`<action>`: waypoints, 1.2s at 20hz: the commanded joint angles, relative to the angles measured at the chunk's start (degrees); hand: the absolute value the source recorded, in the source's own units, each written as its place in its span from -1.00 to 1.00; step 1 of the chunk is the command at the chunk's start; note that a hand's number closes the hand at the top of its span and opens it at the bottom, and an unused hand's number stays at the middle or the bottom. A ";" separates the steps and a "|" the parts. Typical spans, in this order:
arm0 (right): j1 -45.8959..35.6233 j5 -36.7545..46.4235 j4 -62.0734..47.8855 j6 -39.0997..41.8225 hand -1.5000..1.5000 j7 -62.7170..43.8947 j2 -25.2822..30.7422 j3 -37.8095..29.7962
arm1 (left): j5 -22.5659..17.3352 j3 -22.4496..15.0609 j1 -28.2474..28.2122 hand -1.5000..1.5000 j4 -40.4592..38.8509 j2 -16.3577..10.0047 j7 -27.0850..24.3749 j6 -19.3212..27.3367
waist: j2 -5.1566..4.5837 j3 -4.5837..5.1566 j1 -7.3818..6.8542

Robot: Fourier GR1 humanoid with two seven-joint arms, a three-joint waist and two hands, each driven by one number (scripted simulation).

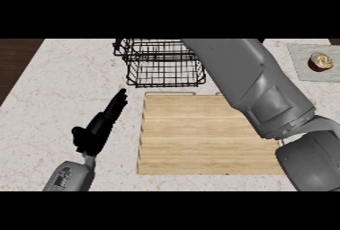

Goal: Pick the sweet potato from the tray and place it in the tiered basket

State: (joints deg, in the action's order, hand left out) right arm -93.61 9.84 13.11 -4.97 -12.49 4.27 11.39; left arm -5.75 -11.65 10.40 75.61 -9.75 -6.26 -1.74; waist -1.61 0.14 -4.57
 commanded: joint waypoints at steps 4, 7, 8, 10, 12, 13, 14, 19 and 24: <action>-2.26 -3.63 -3.46 -0.67 1.00 -0.51 -4.07 -5.01 | -0.88 2.25 2.81 0.00 -3.07 -1.79 0.00 -2.36 | -0.21 0.03 0.11; -1.56 -9.16 -5.81 1.69 1.00 -7.88 -4.21 -10.03 | -0.50 0.19 0.90 0.00 0.01 -0.16 1.86 -1.48 | 0.34 -0.03 -0.21; -0.39 -9.49 -6.56 1.89 1.00 -6.92 -4.22 -10.57 | -0.03 1.32 2.67 0.00 -0.38 -0.57 1.42 -0.53 | -0.16 -0.01 -0.40; -1.27 -11.32 -6.81 4.43 -1.00 -8.97 -3.42 -12.53 | -0.06 0.84 1.92 0.00 -1.59 0.05 0.96 -1.00 | -0.04 -0.01 0.26; -2.54 -13.02 -6.50 1.24 -1.00 -10.30 -4.24 -14.55 | 0.13 0.74 0.71 0.00 0.34 0.28 0.78 -0.27 | 0.04 -0.01 -0.47; -3.91 -14.11 -5.77 2.76 -1.00 -11.25 -3.56 -15.67 | 0.05 1.14 0.70 0.00 -1.64 -0.22 -1.26 -1.46 | 0.08 0.01 0.20; 0.50 -13.24 -5.79 0.08 -1.00 -6.44 -4.14 -15.05 | -0.33 0.55 -0.65 0.00 1.79 -0.24 1.68 -1.11 | 0.21 -0.06 0.09; -1.12 -11.82 -4.43 -9.88 -1.00 -4.65 -1.50 -14.93 | 0.24 1.92 1.98 0.00 -0.18 0.10 2.25 0.26 | 0.27 -0.02 1.02; -0.88 -8.25 -4.66 -21.86 -1.00 -3.23 5.52 -13.00 | 0.91 0.93 -1.61 0.00 -0.01 -0.85 0.05 -1.13 | 0.38 -0.01 1.50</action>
State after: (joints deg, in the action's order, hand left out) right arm -94.37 -0.14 8.26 -19.05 -16.88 5.97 -2.29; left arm -5.46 -10.15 10.06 75.82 -10.36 -5.59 -2.49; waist -1.27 0.13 -3.42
